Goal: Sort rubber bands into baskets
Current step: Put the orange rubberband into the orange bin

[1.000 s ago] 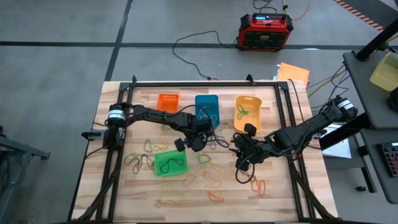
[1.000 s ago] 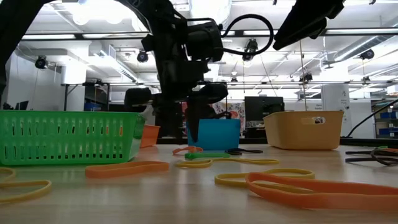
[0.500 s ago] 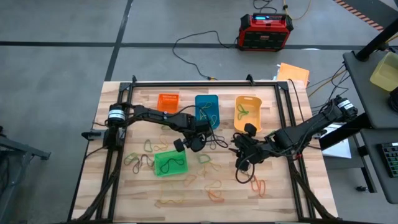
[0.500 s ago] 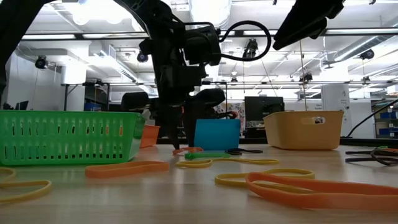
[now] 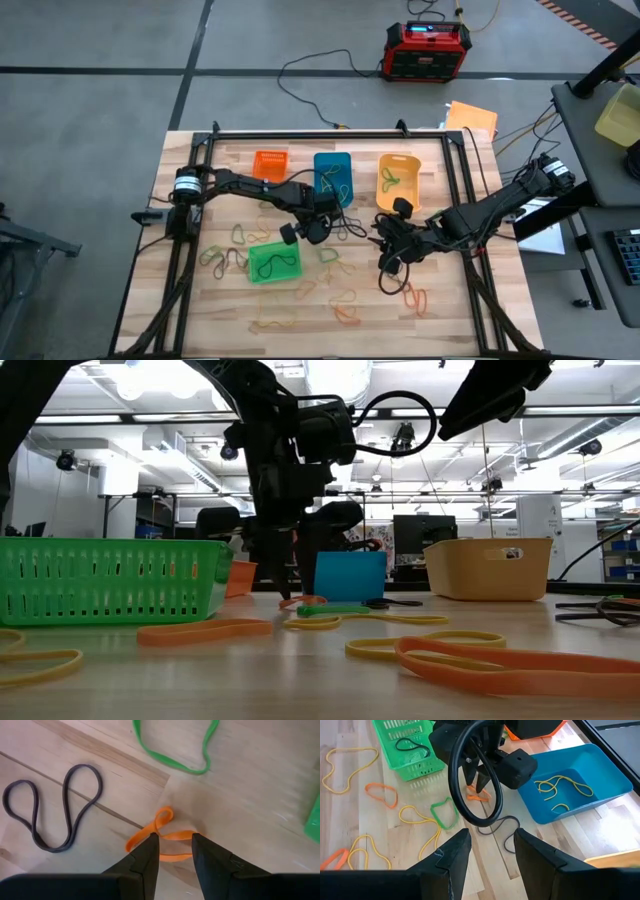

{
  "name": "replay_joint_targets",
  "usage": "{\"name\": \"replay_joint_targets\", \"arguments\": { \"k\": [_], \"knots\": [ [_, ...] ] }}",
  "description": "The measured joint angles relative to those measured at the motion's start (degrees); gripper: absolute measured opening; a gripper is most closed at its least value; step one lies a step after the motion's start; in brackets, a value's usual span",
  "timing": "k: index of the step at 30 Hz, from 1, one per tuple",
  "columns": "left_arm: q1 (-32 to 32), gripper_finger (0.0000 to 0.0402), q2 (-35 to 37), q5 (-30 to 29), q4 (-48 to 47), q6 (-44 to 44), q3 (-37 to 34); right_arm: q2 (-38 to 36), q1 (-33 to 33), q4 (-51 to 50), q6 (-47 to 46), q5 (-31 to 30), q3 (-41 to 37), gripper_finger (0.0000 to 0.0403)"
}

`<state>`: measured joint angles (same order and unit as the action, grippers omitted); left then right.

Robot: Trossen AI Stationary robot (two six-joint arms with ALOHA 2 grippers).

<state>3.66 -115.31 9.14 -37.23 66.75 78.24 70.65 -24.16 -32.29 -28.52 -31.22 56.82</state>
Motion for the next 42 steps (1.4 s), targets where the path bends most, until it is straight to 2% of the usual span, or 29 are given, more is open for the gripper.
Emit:
{"name": "replay_joint_targets", "arguments": {
  "k": [35,38,42],
  "knots": [
    [0.59,0.0075,0.04,0.79,1.66,-0.09,-2.95,0.00,0.00,-0.09,0.03,-0.33,0.00,0.0146],
    [0.63,0.0059,0.04,0.42,1.53,0.06,-2.97,0.00,0.00,-0.11,0.03,-0.33,0.00,0.0146],
    [0.91,0.0014,0.04,-0.59,1.37,0.04,-3.02,0.00,0.00,-0.15,0.11,-0.33,0.00,0.0146]
  ]
}}
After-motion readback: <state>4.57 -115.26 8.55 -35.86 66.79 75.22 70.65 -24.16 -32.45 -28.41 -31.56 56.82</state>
